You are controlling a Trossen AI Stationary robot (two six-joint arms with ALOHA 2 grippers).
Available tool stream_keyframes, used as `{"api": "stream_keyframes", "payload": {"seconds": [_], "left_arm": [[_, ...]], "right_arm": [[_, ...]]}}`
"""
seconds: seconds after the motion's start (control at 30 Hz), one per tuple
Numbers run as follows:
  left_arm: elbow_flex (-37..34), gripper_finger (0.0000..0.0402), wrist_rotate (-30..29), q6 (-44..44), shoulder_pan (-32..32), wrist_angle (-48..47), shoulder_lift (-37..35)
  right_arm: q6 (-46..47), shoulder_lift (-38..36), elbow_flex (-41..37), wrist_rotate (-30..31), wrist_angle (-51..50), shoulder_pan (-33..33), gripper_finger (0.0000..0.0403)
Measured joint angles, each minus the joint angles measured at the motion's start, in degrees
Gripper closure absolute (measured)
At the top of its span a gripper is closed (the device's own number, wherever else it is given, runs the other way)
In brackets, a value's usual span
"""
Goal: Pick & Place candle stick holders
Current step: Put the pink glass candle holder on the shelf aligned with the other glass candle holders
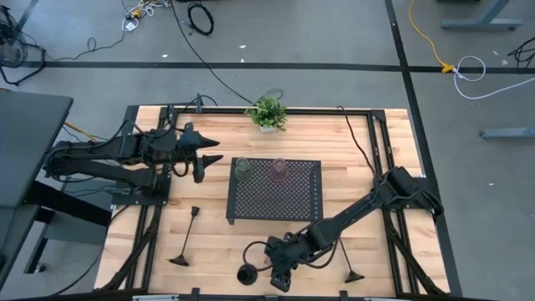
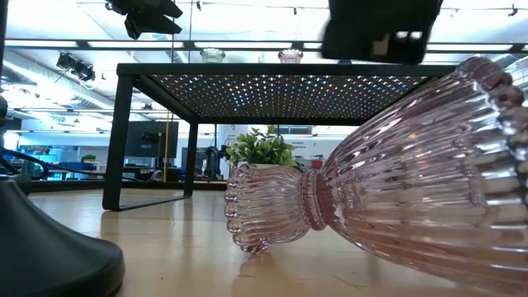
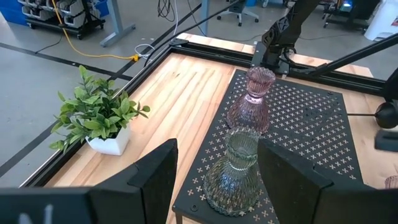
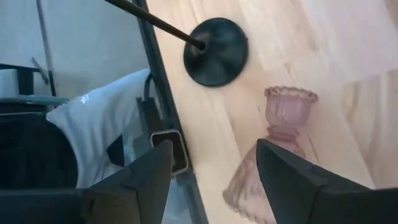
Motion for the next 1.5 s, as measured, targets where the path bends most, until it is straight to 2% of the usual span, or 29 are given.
{"api": "stream_keyframes", "payload": {"seconds": [0.2,0.9,1.5], "left_arm": [[0.0,0.0177,0.0,0.0,0.0,-0.5,0.0],[0.0,0.0177,-0.2,0.0,0.0,-1.0,0.0],[0.0,0.0177,-0.2,0.0,0.0,-1.3,0.0]], "right_arm": [[-0.4,2.8,0.0,-1.8,-0.2,-0.2,0.0175],[-3.2,3.1,0.0,2.7,-2.6,-1.1,0.0175],[-3.6,7.0,0.1,2.1,-1.9,-1.7,0.0175]]}}
